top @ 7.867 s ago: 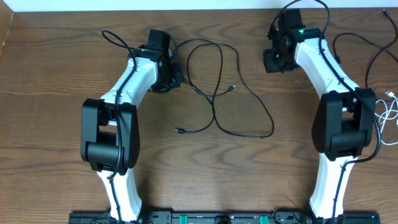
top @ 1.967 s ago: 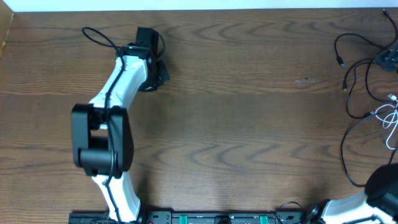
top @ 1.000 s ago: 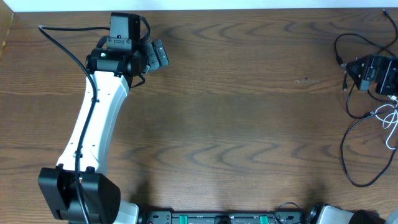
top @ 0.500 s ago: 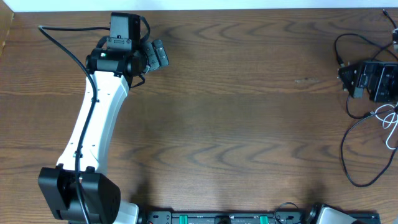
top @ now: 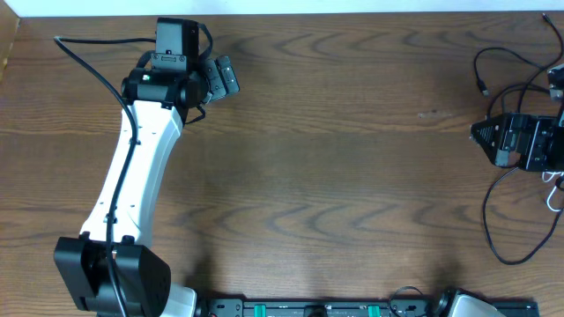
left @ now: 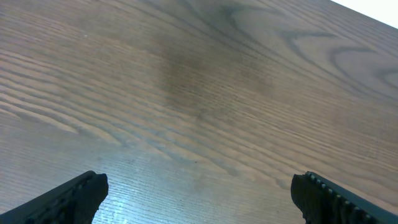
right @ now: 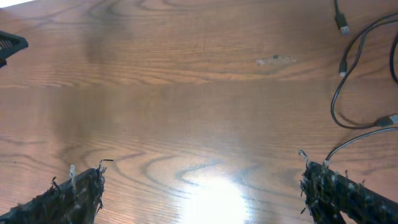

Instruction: Untangle cables

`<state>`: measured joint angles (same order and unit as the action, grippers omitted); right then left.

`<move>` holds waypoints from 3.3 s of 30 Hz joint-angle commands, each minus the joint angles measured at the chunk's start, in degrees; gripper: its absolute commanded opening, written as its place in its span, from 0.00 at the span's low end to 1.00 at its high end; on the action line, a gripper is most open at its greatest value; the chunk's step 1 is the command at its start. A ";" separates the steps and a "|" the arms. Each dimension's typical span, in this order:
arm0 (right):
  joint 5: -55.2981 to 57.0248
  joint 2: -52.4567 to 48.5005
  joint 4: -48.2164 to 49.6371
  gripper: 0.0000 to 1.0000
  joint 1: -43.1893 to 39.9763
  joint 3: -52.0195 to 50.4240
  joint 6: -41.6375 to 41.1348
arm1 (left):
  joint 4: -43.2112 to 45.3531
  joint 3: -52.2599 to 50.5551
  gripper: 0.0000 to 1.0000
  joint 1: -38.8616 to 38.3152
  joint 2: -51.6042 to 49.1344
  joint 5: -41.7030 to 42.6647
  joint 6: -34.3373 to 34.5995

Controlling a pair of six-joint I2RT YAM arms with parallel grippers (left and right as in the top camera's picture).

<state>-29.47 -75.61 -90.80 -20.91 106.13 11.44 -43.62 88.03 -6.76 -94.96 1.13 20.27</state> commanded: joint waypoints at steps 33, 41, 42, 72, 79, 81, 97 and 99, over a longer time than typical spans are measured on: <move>14.99 24.81 38.69 0.99 17.62 -30.99 -3.30 | -0.33 0.33 1.00 0.22 -0.31 -0.74 -0.52; 15.08 42.27 64.72 0.99 18.99 -59.89 -4.15 | -0.31 0.33 1.00 0.22 -0.31 -0.72 -0.52; 15.56 44.52 68.28 0.99 19.41 -63.47 -4.35 | -0.33 0.33 1.00 0.22 -0.31 -0.74 -0.52; 21.59 75.34 86.99 0.99 22.08 -105.81 -8.61 | -0.33 0.33 1.00 0.22 -0.31 -0.74 -0.52; 21.81 75.30 87.14 0.99 22.08 -105.81 -8.61 | -0.33 0.33 1.00 0.22 -0.31 -0.74 -0.55; 21.81 75.30 87.14 0.99 22.08 -105.81 -8.61 | -0.31 0.33 1.00 0.22 -0.31 -0.74 -0.55; 21.81 75.30 87.14 0.99 22.08 -105.81 -8.61 | -0.33 0.33 1.00 0.22 -0.31 -0.74 -0.52; 21.81 75.30 87.14 0.99 22.08 -105.81 -8.61 | -0.33 0.33 1.00 0.22 -0.31 -0.72 -0.52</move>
<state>-8.08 -0.84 -3.62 0.73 0.56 3.33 -43.68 88.03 -6.76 -94.96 1.13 20.27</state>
